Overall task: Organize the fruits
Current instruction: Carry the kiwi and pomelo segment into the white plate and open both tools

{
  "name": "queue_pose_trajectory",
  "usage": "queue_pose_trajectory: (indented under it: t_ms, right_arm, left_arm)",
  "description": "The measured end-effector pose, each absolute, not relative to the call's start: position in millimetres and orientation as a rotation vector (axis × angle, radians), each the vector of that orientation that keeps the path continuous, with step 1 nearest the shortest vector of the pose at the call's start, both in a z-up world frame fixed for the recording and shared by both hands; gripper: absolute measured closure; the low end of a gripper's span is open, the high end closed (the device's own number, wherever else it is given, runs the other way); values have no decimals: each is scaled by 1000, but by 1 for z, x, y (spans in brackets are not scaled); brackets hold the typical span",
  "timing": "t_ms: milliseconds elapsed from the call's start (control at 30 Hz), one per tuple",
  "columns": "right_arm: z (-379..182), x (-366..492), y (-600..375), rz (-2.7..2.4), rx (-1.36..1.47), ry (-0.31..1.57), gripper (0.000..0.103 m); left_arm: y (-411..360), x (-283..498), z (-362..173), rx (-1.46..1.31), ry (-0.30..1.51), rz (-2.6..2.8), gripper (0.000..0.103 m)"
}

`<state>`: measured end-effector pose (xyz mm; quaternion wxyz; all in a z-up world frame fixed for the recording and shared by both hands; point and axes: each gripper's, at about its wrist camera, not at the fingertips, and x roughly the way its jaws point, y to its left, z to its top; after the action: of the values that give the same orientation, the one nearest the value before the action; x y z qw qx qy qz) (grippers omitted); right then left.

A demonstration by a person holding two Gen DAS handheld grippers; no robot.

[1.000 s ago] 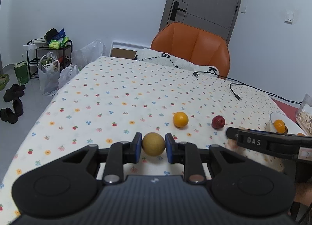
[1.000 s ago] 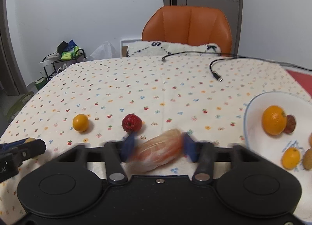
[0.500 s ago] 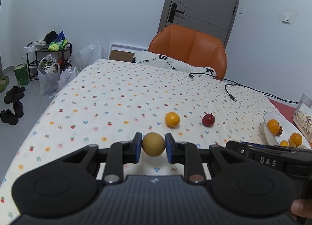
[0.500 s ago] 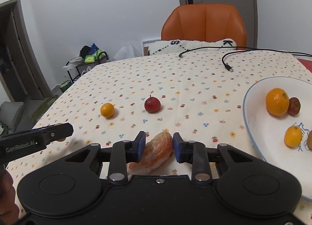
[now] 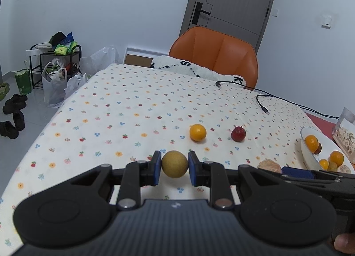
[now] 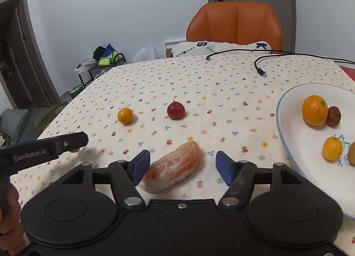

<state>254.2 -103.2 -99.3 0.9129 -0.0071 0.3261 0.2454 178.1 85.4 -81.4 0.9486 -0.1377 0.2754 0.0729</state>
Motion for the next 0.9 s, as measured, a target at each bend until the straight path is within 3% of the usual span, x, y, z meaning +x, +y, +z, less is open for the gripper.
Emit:
queue_pose_trajectory:
  t_ms: [233, 900]
  right_arm:
    - [-99, 255, -92, 573, 35, 682, 48]
    - [-98, 246, -84, 535, 6, 704, 56]
  left_arm:
    - [90, 173, -81, -286, 555, 152, 79]
    - [89, 166, -78, -279, 548, 153, 79]
